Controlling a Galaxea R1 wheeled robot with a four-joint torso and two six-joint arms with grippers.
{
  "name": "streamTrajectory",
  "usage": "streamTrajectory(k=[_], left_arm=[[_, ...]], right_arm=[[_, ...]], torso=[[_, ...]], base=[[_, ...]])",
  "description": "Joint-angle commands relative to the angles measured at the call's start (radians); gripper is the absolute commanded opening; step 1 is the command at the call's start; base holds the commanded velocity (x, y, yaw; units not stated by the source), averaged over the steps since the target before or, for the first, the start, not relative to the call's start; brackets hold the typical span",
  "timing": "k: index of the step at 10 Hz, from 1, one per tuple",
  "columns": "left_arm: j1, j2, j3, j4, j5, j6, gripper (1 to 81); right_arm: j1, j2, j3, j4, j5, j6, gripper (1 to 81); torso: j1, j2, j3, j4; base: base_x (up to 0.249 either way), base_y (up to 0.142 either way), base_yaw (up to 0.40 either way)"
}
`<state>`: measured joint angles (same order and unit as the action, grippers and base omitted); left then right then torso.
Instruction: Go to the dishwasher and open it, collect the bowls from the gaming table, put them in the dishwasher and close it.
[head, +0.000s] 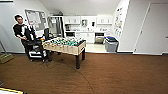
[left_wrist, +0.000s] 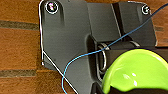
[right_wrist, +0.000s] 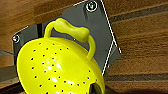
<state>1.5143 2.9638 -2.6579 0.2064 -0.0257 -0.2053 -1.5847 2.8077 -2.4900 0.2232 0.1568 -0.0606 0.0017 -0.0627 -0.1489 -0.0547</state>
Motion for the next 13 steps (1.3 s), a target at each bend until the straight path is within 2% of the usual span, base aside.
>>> streamTrajectory(k=[1,3,5,13], left_arm=[[-0.05,-0.009,0.004,0.011,0.043,0.007,1.0],[-0.05,-0.009,0.004,0.011,0.043,0.007,1.0],[-0.047,-0.009,0.004,0.011,0.043,0.007,1.0],[-0.047,-0.009,0.004,0.011,0.041,0.006,1.0]], right_arm=[[0.022,-0.015,0.002,-0.01,-0.066,-0.004,1.0],[0.021,-0.015,0.004,-0.01,-0.066,-0.004,1.0],[0.022,-0.015,0.002,-0.01,-0.066,-0.005,1.0],[0.028,-0.015,0.005,-0.01,-0.068,-0.005,1.0]], torso=[[0.0,0.0,0.0,0.0],[0.0,0.0,0.0,0.0],[0.0,0.0,0.0,0.0],[0.0,0.0,0.0,0.0]], base=[[0.0,0.0,-0.378],[0.0,0.0,-0.364],[0.035,-0.109,0.0],[0.0,0.0,0.0]])
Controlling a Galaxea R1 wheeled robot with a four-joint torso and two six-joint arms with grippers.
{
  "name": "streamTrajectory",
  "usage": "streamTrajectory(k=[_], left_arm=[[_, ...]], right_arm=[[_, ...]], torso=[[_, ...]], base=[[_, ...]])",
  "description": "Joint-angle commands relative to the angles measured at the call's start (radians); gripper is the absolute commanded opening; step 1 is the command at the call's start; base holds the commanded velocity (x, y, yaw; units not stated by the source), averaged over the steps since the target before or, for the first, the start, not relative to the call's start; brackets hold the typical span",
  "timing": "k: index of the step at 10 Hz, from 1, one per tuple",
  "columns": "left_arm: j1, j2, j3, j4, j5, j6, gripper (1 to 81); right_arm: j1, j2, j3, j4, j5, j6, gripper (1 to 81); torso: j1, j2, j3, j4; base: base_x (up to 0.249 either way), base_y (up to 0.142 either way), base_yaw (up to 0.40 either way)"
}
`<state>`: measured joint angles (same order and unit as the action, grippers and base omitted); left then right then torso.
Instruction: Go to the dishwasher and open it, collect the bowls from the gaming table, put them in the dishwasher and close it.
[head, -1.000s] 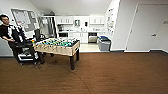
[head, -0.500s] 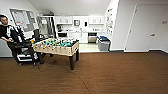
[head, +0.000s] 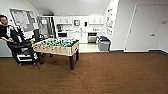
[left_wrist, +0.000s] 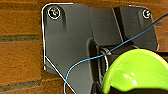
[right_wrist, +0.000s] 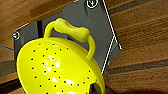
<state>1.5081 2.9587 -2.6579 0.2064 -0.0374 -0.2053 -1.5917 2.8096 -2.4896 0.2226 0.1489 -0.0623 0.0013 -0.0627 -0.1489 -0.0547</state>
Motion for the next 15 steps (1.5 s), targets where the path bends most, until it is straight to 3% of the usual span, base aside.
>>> streamTrajectory(k=[1,15], left_arm=[[-0.041,-0.004,0.004,0.011,0.053,0.006,1.0],[-0.041,0.001,0.003,0.011,0.053,0.007,1.0]], right_arm=[[0.034,-0.017,0.005,-0.009,-0.06,-0.004,1.0],[0.029,-0.013,0.006,-0.011,-0.06,-0.004,1.0]], torso=[[0.0,0.0,0.0,0.0],[0.0,-0.001,0.0,0.0]], base=[[0.089,0.0,0.0],[0.155,0.0,0.0]])
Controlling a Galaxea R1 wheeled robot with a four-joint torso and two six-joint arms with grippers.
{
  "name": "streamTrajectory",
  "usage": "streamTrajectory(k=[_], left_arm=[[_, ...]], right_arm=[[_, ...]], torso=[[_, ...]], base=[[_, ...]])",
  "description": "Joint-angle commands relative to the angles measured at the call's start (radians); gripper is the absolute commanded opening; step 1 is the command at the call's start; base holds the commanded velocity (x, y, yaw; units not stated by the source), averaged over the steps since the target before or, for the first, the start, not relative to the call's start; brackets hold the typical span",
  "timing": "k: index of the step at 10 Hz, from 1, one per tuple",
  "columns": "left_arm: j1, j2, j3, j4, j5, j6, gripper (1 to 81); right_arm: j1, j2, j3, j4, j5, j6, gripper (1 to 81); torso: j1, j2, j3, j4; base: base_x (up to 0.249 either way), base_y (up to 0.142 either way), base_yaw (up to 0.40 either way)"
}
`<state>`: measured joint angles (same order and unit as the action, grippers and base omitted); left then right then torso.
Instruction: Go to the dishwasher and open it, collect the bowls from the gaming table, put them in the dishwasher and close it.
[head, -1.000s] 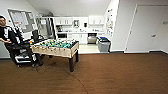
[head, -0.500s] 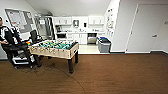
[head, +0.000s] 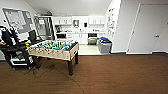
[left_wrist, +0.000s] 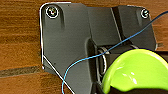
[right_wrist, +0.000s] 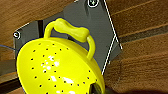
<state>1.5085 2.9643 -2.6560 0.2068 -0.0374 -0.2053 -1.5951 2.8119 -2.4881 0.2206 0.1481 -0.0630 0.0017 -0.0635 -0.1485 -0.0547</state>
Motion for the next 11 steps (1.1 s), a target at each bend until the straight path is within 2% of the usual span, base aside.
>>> streamTrajectory(k=[1,4,11], left_arm=[[-0.041,-0.005,0.002,0.011,0.053,0.006,1.0],[-0.041,-0.007,0.002,0.011,0.053,0.006,1.0],[-0.041,-0.007,0.002,0.013,0.054,0.006,1.0]], right_arm=[[0.033,-0.015,0.005,-0.009,-0.059,-0.003,1.0],[0.036,-0.015,0.006,-0.009,-0.061,-0.003,1.0],[0.039,-0.015,0.006,-0.009,-0.062,-0.003,1.0]], torso=[[0.0,0.0,0.0,0.0],[0.0,0.0,0.0,0.0],[0.0,0.0,0.0,0.0]], base=[[0.161,0.0,0.0],[0.161,0.0,0.0],[0.161,-0.069,0.0]])
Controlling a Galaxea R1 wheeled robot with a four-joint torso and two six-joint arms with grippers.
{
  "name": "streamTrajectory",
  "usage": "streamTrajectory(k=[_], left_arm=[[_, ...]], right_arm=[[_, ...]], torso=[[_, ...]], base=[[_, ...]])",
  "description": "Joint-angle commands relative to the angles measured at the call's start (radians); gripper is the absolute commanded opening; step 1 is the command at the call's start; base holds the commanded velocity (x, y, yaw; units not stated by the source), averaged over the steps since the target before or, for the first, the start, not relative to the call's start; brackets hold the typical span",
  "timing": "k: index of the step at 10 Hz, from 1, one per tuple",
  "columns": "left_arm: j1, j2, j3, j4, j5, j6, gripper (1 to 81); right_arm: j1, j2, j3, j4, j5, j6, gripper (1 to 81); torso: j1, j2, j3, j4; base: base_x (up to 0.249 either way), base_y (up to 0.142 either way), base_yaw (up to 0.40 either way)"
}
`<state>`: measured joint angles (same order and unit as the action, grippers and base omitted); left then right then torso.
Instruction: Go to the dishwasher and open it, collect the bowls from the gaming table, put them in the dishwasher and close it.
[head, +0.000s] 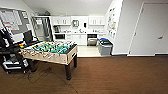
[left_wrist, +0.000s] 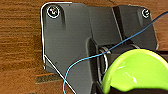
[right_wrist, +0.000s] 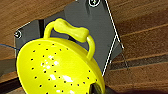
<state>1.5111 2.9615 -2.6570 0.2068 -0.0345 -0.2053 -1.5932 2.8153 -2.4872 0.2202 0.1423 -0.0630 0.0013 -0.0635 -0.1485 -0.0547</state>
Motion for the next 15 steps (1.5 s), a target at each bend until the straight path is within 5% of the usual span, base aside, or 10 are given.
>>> streamTrajectory(k=[1,15], left_arm=[[-0.044,-0.004,0.003,0.013,0.051,0.006,1.0],[-0.044,-0.002,0.003,0.013,0.051,0.007,1.0]], right_arm=[[0.038,-0.018,0.005,-0.009,-0.056,-0.005,1.0],[0.031,-0.014,0.001,-0.009,-0.055,-0.003,1.0]], torso=[[0.0,0.0,0.0,0.0],[0.0,0.0,0.0,0.0]], base=[[0.166,0.0,0.0],[0.189,-0.017,0.0]])
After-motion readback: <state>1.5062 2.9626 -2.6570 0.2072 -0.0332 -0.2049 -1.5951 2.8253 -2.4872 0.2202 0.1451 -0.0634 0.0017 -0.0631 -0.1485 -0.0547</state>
